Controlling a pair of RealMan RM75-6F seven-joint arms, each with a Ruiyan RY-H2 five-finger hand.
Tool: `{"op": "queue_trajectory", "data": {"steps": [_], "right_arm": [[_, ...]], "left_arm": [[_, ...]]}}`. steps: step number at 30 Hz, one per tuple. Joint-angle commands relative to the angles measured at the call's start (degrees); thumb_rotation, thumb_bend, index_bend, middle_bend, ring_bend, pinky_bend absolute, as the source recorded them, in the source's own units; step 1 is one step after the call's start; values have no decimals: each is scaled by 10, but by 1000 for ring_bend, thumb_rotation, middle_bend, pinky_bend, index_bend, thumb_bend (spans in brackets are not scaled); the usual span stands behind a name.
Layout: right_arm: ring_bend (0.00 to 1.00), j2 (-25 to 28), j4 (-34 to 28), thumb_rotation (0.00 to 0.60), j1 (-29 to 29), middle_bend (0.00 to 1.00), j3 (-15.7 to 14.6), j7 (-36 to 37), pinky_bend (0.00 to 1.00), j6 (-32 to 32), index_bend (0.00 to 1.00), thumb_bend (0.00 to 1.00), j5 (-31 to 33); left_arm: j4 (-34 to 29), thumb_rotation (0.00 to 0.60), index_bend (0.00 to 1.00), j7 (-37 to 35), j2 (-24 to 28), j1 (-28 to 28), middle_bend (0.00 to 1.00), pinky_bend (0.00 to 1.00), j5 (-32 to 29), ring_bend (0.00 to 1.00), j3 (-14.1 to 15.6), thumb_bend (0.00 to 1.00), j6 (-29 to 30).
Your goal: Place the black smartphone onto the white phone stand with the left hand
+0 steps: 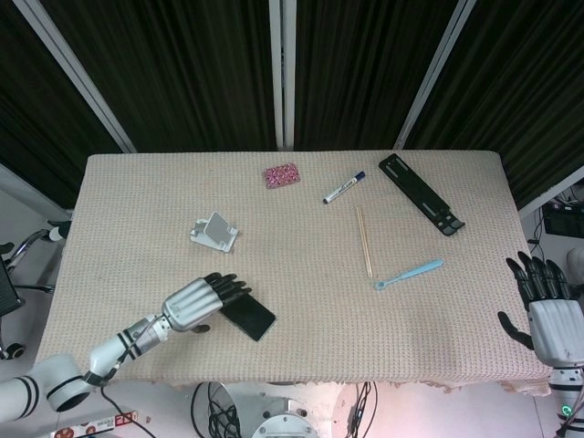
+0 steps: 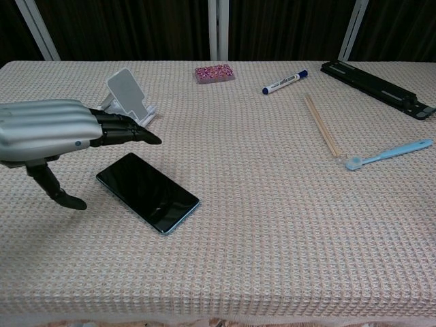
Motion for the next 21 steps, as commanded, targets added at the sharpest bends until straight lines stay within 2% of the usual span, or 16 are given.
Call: {"op": "queue_trajectory", "data": {"steps": [1, 7, 21], "right_arm": [[0, 2, -2, 600, 0, 0, 1, -1, 0, 1, 0, 184, 0], [0, 0, 0, 600, 2, 0, 4, 2, 0, 1, 0, 185, 0], [0, -5, -1, 600, 7, 0, -3, -7, 0, -21, 0, 188, 5]], "left_arm": [[13, 600, 54, -1, -14, -13, 98, 253, -13, 106, 4, 89, -18], [17, 600, 55, 3, -19, -34, 98, 254, -40, 106, 5, 89, -53], [-18, 600, 66, 33, -2, -87, 99, 254, -87, 107, -4, 123, -121]]}}
